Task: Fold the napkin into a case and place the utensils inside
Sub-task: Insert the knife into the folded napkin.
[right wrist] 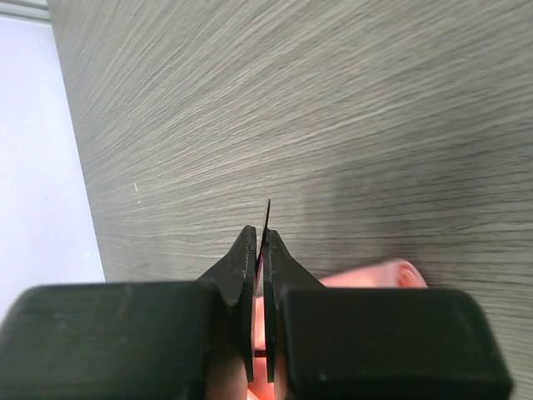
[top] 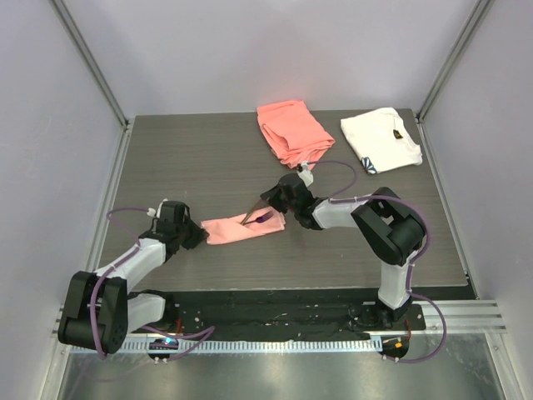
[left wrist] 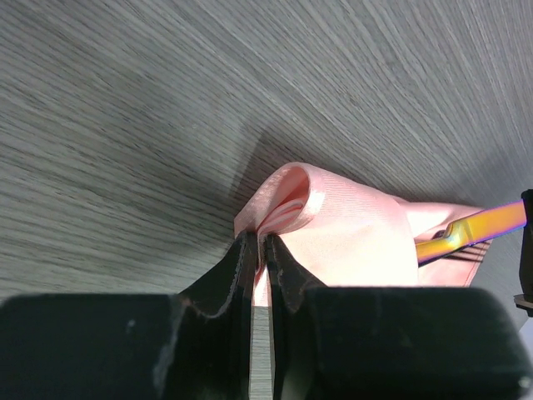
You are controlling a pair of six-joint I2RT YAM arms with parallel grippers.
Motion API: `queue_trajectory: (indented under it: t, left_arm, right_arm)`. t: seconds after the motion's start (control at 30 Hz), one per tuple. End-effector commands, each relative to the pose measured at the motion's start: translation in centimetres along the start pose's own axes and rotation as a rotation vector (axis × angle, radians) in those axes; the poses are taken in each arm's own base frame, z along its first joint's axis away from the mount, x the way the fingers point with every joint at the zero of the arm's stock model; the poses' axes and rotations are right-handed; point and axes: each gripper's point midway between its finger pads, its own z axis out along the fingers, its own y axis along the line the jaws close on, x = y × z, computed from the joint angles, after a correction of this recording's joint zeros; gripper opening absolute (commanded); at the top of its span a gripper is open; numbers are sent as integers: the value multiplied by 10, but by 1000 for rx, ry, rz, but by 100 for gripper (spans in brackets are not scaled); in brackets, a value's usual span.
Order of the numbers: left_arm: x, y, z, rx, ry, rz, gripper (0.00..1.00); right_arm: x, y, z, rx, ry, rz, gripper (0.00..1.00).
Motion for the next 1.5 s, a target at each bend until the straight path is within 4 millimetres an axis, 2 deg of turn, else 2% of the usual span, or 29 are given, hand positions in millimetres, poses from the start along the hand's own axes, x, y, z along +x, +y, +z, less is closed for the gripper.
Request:
queue_trajectory:
  t: [0.0,0.03,0.3,0.33,0.37,0.4,0.43,0.5,0.53,0.6,0.67,0.73,0.77,0.8,0.83,0.87,0.9,1.0,1.07,1.1,1.13,1.27,1.47]
  left_arm:
    - [4,12,3,-40,1,1,12]
    - [4,13,3,-42,1,-1,12]
    - [2,10,-1,-33,4,37,13]
    - [-1,5,-5,-19,-11,50,16]
    - [-4,11,-10,-55,-25,64,18]
    - [-9,9,-15,-52,-43,86,20]
    - [-20,-6,-29,-8,-93,102,22]
    - [-31,-5,-44,-37,-141,136,24]
    - [-39,-17,-54,-14,-168,161,25]
    - [-41,-24,-66,9,-168,182,24]
    - [-32,-40,-70,72,-135,224,18]
    - [-4,-73,-73,239,-28,288,12]
    - [10,-78,-71,288,15,311,11]
    - [35,-90,-76,372,95,358,9]
    - [41,-104,-79,443,86,385,8]
    - [48,-106,-78,452,101,425,7]
    - [65,-109,-77,471,139,483,6]
    - [89,-123,-70,500,209,575,6]
    - [98,-126,-61,483,244,609,5]
    - [101,-137,-62,498,253,622,5]
    - [110,-135,-52,481,292,629,4]
    - [137,-149,-45,525,391,673,4]
    - [155,-149,-29,507,454,693,4]
  right_arm:
    - [-1,15,-10,-14,4,-64,4]
    - [2,11,-10,-6,11,-55,5]
    - [12,26,-16,-27,36,-29,5]
    - [10,22,-16,-22,33,-28,5]
    - [8,23,-15,-27,30,-26,5]
    - [8,22,-14,-29,34,-30,5]
    - [3,24,-12,-34,30,-39,5]
    - [0,22,-8,-47,35,-40,5]
    - [2,25,-8,-69,58,-44,5]
    - [-4,22,-4,-74,57,-38,5]
    - [-7,25,-2,-99,69,-46,5]
    - [-12,28,0,-111,66,-47,5]
    - [-11,30,-1,-130,97,-51,5]
    - [-11,31,1,-138,106,-53,5]
    - [-12,36,2,-153,110,-58,5]
    - [-11,39,1,-170,128,-66,5]
    - [-11,40,2,-178,131,-79,5]
    - [-10,47,4,-208,153,-99,4]
    - [-8,49,7,-221,167,-98,4]
    - [-7,52,7,-240,173,-101,4]
    - [-8,53,7,-241,172,-99,3]
    - [-14,54,6,-252,168,-98,3]
    - [-28,54,2,-244,155,-110,1]
